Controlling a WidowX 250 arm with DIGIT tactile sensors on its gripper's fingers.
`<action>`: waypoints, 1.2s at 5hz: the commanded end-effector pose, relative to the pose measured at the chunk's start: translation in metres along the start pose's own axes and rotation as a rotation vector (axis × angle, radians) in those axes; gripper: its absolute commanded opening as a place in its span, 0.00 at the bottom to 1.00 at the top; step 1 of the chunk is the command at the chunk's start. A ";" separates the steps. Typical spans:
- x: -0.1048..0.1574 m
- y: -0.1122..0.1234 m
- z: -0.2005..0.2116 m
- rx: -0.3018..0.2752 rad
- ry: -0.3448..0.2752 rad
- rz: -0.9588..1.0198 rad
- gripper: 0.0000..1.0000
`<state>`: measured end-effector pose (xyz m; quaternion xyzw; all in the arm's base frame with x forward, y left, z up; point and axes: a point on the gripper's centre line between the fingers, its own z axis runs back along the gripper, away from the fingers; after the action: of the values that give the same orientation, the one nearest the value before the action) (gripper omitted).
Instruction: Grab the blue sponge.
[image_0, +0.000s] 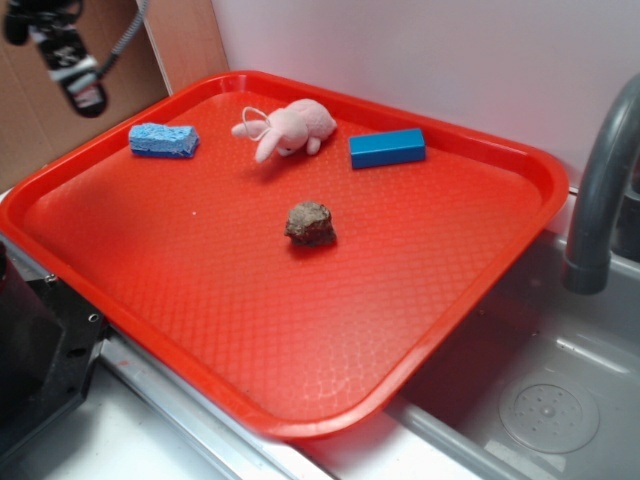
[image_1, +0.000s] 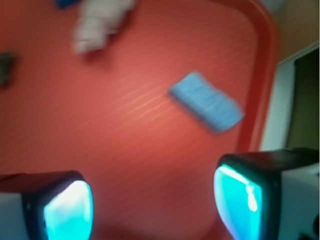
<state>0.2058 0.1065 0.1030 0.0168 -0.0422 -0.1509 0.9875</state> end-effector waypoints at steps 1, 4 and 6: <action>0.057 0.031 -0.024 0.149 0.027 -0.052 1.00; 0.057 0.031 -0.024 0.149 0.027 -0.052 1.00; 0.045 0.029 -0.035 0.098 0.005 -0.293 1.00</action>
<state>0.2529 0.1125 0.0595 0.0521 -0.0269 -0.2993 0.9524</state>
